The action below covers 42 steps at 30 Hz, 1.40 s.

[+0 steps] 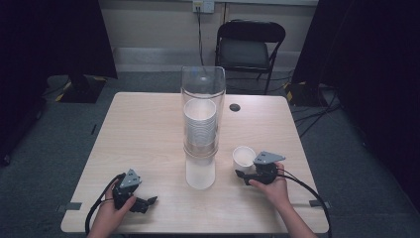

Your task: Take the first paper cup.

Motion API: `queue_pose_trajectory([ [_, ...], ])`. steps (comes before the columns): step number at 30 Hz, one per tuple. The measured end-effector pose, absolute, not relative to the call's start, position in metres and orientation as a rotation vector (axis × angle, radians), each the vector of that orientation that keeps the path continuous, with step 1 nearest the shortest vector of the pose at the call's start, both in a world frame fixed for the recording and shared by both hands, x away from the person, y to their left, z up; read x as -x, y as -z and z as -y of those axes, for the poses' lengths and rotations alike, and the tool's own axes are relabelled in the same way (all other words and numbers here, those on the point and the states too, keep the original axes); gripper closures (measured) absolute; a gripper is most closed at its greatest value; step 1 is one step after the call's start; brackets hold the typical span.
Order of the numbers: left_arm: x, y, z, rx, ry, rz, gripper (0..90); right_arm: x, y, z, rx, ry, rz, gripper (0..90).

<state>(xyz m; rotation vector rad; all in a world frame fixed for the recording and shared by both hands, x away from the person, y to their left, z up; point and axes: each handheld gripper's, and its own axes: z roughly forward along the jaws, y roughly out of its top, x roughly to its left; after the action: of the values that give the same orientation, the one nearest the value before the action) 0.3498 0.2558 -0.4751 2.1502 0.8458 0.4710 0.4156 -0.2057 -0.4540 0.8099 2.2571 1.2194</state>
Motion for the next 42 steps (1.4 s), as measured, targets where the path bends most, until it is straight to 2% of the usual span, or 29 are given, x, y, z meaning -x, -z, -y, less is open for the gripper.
queue_pose_trajectory([
  [6,-0.35,0.475,-0.256,-2.151,-0.471,-0.845,0.0,-0.414,0.454,0.214,-0.845,-1.196,-2.262,19.9],
  [12,-0.35,0.475,-0.256,-2.15,-0.471,-0.846,0.0,-0.403,0.454,0.229,-0.846,-1.16,-2.293,20.4],
  [13,-0.35,0.475,-0.256,-2.15,-0.471,-0.846,0.0,-0.401,0.454,0.231,-0.843,-1.151,-2.3,21.7],
  [17,-0.35,0.475,-0.256,-2.15,-0.471,-0.846,0.0,-0.395,0.454,0.236,-0.812,-1.162,-2.321,42.8],
  [19,-0.35,0.475,-0.256,-2.151,-0.471,-0.846,0.0,-0.397,0.453,0.235,-0.815,-1.179,-2.296,47.7],
  [23,-0.35,0.475,-0.256,-2.15,-0.471,-0.846,0.0,-0.403,0.45,0.226,-0.818,-1.196,-2.271,52.1],
  [28,-0.35,0.475,-0.256,-2.15,-0.471,-0.846,0.0,-0.413,0.448,0.211,-0.824,-1.21,-2.261,52.5],
  [30,-0.35,0.475,-0.256,-2.151,-0.471,-0.845,0.0,-0.416,0.448,0.207,-0.827,-1.199,-2.257,49.9],
  [35,-0.35,0.475,-0.256,-2.15,-0.471,-0.846,0.0,-0.414,0.448,0.205,-0.838,-1.165,-2.275,30.6],
  [37,-0.35,0.475,-0.256,-2.15,-0.471,-0.846,0.0,-0.41,0.447,0.207,-0.822,-1.151,-2.286,26.8],
  [42,-0.35,0.475,-0.256,-2.147,-0.47,-0.848,0.0,-0.397,0.444,0.206,-0.793,-1.192,-2.301,24.8],
])
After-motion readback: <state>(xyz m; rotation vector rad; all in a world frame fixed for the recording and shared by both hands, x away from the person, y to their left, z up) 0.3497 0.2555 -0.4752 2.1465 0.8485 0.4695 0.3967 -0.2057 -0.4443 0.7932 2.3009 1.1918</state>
